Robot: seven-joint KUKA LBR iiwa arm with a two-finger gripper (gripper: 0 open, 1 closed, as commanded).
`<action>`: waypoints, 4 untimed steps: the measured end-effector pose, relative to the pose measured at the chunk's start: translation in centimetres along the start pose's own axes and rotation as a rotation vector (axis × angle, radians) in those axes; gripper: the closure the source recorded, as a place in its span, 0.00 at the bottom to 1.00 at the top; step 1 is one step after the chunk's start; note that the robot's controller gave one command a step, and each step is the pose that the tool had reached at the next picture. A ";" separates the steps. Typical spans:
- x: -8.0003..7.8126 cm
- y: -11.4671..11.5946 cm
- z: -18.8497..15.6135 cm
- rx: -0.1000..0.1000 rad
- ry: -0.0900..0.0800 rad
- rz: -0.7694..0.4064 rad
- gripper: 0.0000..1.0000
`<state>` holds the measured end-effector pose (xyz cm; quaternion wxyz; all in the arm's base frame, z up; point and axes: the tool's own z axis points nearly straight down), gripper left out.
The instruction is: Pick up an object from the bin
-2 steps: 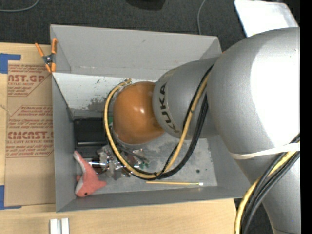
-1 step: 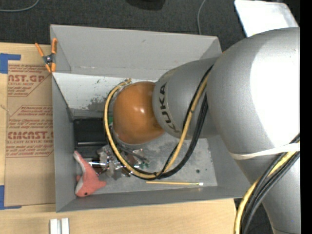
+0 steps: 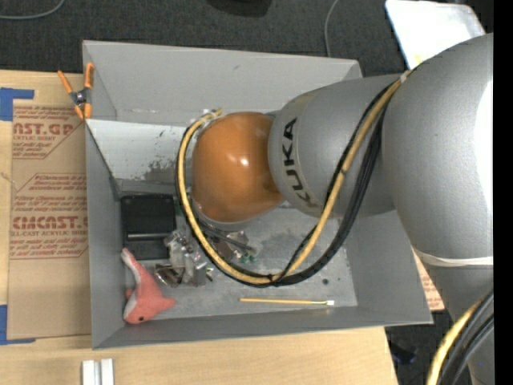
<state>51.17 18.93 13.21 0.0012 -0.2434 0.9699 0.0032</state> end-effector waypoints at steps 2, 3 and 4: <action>-0.3 0.8 2.1 0.000 -0.011 -0.043 1.00; 0.3 0.7 0.5 -0.001 -0.005 -0.061 1.00; -0.1 0.8 1.9 -0.001 -0.013 -0.096 1.00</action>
Offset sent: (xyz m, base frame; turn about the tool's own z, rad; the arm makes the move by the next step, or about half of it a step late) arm -0.0015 0.0086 -0.0331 -0.0500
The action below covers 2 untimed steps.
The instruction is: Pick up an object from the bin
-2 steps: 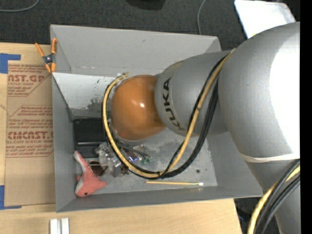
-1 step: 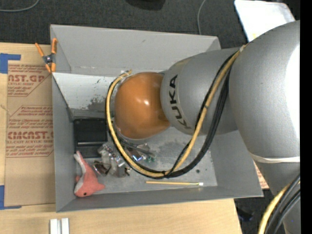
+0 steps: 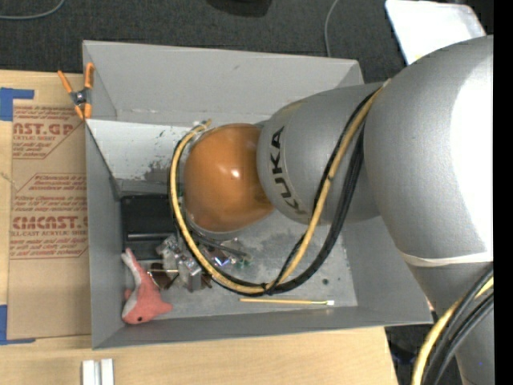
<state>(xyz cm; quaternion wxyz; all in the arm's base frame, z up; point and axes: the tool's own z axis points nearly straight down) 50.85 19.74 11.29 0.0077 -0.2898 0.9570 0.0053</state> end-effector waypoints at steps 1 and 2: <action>-0.2 1.1 0.9 0.000 -0.002 -0.263 1.00; -0.2 1.1 0.9 0.000 -0.002 -0.263 1.00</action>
Offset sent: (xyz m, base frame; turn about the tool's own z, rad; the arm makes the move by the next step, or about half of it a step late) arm 0.0000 0.0000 0.0000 0.0000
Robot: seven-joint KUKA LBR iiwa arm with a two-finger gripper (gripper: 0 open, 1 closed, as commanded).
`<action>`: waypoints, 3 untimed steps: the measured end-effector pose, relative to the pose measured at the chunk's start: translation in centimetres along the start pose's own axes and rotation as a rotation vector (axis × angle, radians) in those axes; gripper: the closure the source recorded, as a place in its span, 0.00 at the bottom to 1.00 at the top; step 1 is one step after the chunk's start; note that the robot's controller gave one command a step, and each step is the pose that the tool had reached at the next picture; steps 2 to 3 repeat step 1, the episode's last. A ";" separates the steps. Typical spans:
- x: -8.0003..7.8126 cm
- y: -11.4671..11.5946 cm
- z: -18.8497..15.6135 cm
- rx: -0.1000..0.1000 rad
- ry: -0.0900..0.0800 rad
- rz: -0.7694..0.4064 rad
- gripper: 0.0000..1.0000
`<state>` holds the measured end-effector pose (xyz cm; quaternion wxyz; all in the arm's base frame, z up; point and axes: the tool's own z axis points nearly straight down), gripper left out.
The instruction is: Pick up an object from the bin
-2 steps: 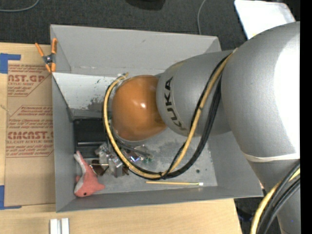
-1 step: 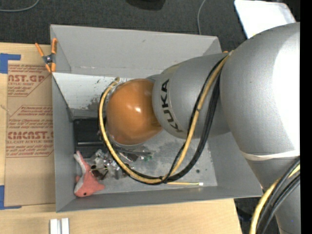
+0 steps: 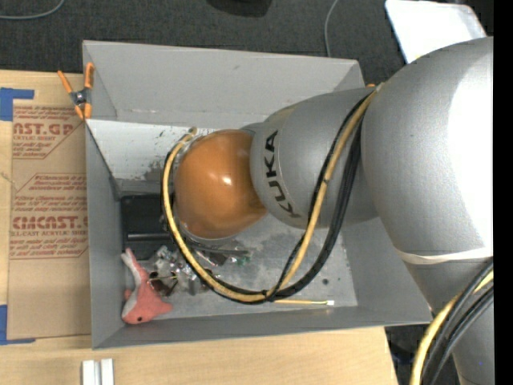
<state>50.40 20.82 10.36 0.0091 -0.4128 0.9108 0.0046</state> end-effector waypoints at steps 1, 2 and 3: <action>0.0 0.0 -0.4 0.000 0.000 -0.070 1.00; 0.0 0.0 -0.4 0.000 0.000 -0.070 1.00; 0.0 0.0 -0.4 0.000 0.000 -0.070 1.00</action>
Offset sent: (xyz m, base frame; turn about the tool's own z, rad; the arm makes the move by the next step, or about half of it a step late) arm -0.0007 0.0047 0.0229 0.0377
